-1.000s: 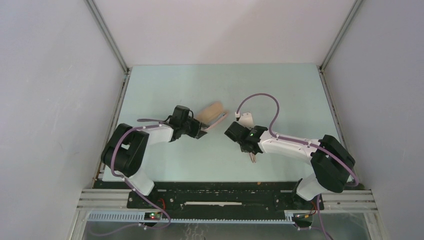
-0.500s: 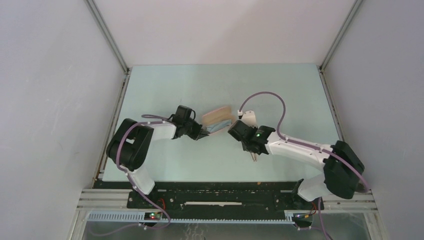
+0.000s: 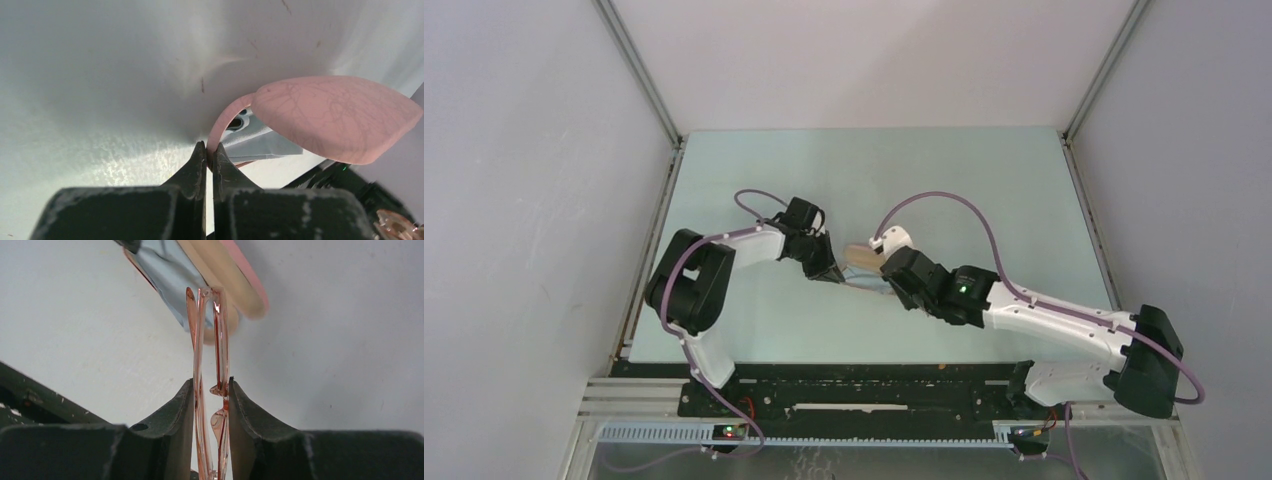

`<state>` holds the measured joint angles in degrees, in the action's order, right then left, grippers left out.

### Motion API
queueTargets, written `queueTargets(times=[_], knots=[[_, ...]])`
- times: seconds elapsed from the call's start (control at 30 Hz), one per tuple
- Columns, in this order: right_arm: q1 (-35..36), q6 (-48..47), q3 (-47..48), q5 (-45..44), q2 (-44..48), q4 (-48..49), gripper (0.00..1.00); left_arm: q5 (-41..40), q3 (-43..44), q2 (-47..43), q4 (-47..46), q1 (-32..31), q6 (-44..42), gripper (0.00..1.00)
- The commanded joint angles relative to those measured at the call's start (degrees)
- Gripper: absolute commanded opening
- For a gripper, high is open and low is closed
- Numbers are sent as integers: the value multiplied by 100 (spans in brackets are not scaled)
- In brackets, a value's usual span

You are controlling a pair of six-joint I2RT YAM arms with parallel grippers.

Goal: Organize the sunglasses
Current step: Adjust the sunglasses case at the center of the board.

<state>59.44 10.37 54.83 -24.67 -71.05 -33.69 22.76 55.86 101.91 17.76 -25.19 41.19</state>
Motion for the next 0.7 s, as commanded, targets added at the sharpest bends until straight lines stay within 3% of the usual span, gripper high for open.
queueTargets(times=[0.0, 0.13, 0.3, 0.67], knots=[[392, -936, 107, 111, -151, 577, 27, 365, 300, 90, 792, -109, -1367, 0], [618, -1501, 107, 284, -533, 1139, 23, 311, 428, 66, 1000, -109, -1576, 0], [663, -2050, 114, 571, -1087, 1760, 27, 299, 468, 87, 1058, -118, -1581, 0], [597, -2720, 284, 65, -2342, 2654, 28, 244, 479, 182, 1133, -118, -1548, 0]])
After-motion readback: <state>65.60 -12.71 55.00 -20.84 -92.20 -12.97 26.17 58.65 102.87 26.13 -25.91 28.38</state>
